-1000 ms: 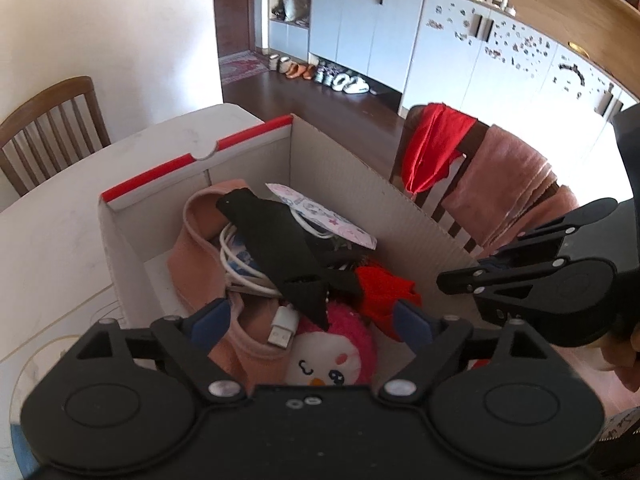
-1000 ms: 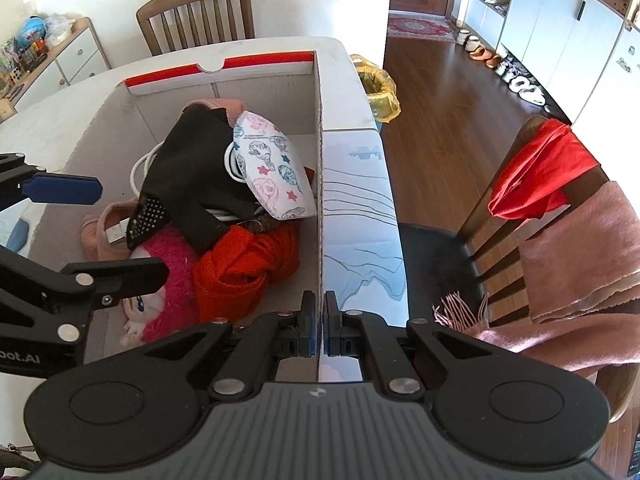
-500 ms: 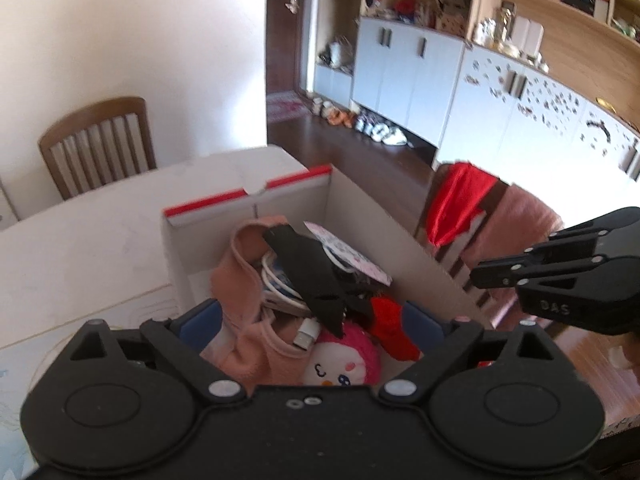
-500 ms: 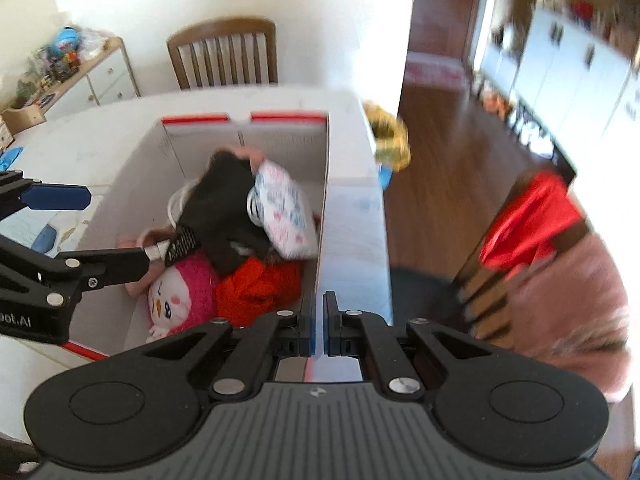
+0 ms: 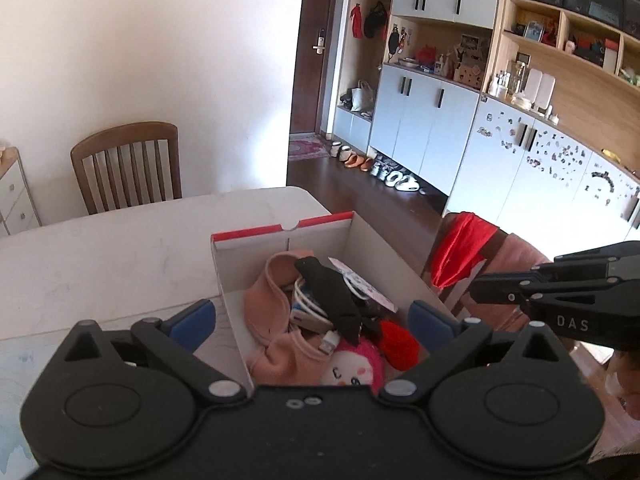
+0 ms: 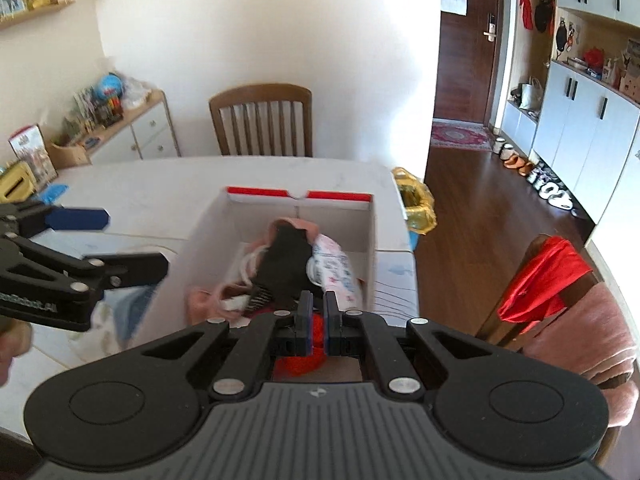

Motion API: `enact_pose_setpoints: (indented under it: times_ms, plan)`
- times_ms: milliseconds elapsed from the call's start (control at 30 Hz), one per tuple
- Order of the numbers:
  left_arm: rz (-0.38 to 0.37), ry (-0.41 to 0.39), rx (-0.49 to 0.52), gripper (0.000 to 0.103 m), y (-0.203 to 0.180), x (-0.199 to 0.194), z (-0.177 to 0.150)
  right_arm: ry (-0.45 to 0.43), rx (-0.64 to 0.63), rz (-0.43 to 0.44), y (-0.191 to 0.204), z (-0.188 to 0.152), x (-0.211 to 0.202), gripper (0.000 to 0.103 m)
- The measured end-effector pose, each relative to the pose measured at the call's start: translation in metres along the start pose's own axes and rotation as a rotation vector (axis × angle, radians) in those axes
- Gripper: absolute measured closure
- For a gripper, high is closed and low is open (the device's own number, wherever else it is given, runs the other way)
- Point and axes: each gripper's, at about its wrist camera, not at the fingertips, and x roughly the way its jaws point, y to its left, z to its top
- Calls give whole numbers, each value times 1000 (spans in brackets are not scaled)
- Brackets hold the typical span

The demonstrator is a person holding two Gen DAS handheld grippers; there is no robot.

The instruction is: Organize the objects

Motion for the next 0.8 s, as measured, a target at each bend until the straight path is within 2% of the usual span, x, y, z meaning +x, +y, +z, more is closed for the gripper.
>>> enact_pose_setpoints:
  times_ms: [133, 200, 267, 367, 800]
  plan:
    - [-22, -6, -3, 0, 6, -13, -7, -32, 8, 8, 14, -4, -13, 92]
    - [-26, -7, 0, 0, 8, -19, -11, -52, 19, 7, 20, -6, -20, 83]
    - [-33, -9, -2, 0, 10, -24, -14, -71, 29, 8, 26, -9, -26, 66]
    - [-44, -11, -5, 0, 12, -30, -19, -91, 29, 2, 33, -12, -34, 55]
    - [-57, -18, 17, 0, 14, -54, -40, -115, 51, -21, 60, -35, -54, 28]
